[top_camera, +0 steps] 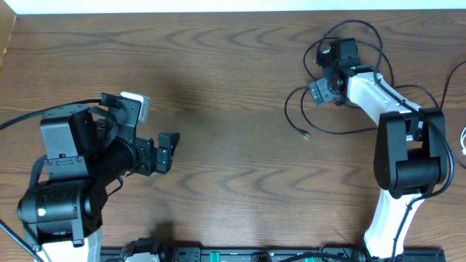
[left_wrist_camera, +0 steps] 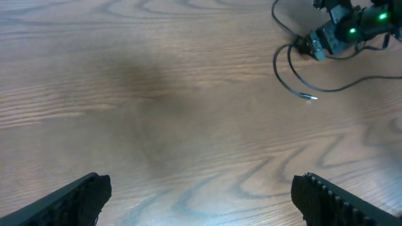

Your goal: Untangle cables

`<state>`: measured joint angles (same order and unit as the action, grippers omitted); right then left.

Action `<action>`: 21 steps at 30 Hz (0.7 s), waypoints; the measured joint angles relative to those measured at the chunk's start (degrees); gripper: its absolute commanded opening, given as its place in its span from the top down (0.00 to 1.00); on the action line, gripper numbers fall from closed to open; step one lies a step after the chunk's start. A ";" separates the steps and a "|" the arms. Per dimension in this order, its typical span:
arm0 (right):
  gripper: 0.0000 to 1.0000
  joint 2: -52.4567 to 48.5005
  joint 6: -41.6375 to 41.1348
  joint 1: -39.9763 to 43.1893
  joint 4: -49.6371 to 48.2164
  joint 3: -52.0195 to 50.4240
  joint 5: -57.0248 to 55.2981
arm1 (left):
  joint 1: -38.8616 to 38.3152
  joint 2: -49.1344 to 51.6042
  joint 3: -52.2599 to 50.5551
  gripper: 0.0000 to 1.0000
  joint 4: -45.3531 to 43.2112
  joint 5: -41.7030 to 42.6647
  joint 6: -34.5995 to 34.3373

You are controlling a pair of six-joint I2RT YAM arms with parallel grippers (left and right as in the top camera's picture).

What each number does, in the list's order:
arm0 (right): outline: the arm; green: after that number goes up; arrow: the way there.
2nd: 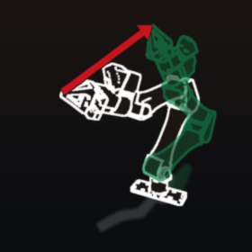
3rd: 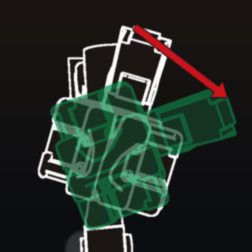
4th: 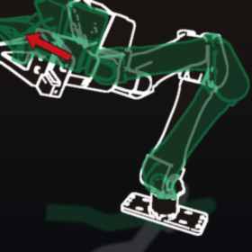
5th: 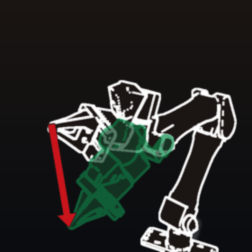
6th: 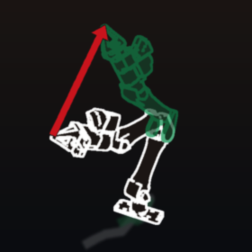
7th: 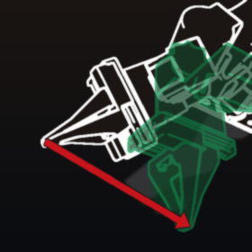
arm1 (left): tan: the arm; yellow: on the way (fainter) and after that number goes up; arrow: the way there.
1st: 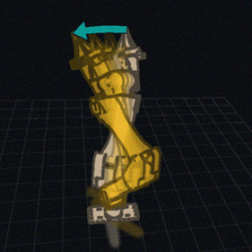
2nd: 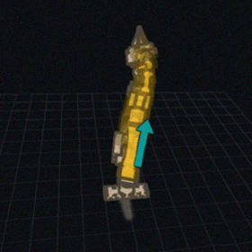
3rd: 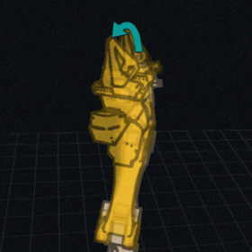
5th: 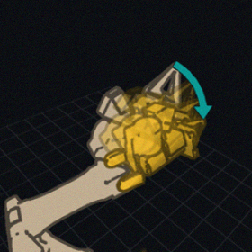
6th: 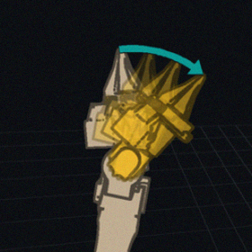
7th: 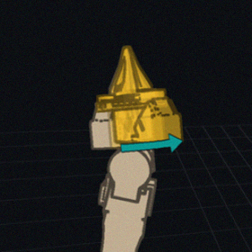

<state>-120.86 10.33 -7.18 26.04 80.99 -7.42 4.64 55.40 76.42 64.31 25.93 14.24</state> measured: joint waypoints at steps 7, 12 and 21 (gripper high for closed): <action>0.25 -0.46 -15.06 0.48 1.14 -0.15 4.02 | 0.00 0.00 -0.02 0.02 0.00 1.22 -0.74; 0.78 -0.57 -16.76 0.31 1.49 -0.13 5.09 | 0.00 0.00 0.00 0.02 0.02 1.40 -0.74; 0.99 -0.57 -14.38 0.31 1.79 -0.04 4.94 | 0.00 0.00 -0.02 0.02 0.00 1.42 -0.74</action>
<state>-121.43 -4.05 -6.87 27.83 80.95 -2.48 4.64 55.40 76.40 64.31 27.35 13.50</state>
